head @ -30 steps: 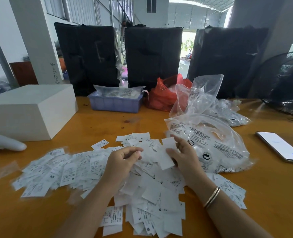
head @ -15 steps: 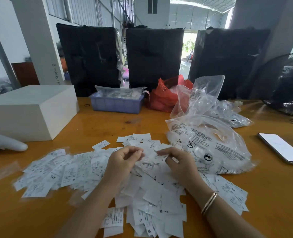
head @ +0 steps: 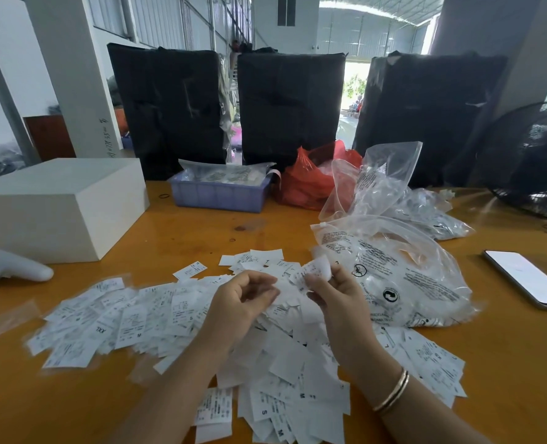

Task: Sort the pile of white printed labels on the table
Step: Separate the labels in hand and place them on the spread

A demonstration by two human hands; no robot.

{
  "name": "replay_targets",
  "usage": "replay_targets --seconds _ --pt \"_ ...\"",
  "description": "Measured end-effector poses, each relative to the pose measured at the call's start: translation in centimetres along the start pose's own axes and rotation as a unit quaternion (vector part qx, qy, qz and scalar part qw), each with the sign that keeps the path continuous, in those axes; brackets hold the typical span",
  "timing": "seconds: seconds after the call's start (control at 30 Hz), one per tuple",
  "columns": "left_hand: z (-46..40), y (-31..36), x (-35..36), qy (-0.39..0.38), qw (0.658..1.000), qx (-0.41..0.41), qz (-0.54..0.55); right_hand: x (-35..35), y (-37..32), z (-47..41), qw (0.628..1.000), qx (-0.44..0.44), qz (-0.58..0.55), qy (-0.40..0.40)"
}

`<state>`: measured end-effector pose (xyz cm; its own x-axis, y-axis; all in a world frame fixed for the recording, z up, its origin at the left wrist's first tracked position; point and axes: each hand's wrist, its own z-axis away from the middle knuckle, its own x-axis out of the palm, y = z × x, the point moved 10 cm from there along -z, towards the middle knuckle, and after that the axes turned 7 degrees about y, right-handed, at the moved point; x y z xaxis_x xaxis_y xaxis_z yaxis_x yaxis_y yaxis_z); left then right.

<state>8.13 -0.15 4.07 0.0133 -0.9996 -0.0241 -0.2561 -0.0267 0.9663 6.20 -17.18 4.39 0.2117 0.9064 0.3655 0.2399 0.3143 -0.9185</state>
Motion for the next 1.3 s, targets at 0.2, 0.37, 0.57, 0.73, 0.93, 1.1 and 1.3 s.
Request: replay_targets --seconds 0.2,0.37,0.57,0.73,0.93,1.1,1.3 --pt "-0.1 0.3 -0.3 0.017 1.0 0.008 -0.01 0.2 0.4 0.5 1.0 0.016 0.002 0.007" --pt "0.1 0.3 0.1 0.002 1.0 0.008 -0.009 -0.6 0.6 0.3 0.999 0.013 -0.009 0.039" --pt "0.0 0.4 -0.3 0.019 1.0 0.005 -0.001 0.0 0.3 0.4 0.999 -0.018 0.048 0.007" --pt "0.0 0.1 -0.6 0.032 0.999 -0.018 0.029 0.5 0.3 0.4 0.991 -0.034 0.131 -0.018" --pt "0.3 0.2 0.3 0.001 0.999 -0.032 0.033 1.5 0.1 0.8 0.952 -0.087 0.288 -0.055" --pt "0.3 0.5 -0.4 0.033 0.999 -0.032 0.03 2.1 -0.2 1.2 0.945 -0.098 0.305 -0.064" --pt "0.4 0.3 -0.8 0.059 0.997 -0.043 0.008 2.7 -1.5 1.8 0.935 -0.136 0.319 -0.074"
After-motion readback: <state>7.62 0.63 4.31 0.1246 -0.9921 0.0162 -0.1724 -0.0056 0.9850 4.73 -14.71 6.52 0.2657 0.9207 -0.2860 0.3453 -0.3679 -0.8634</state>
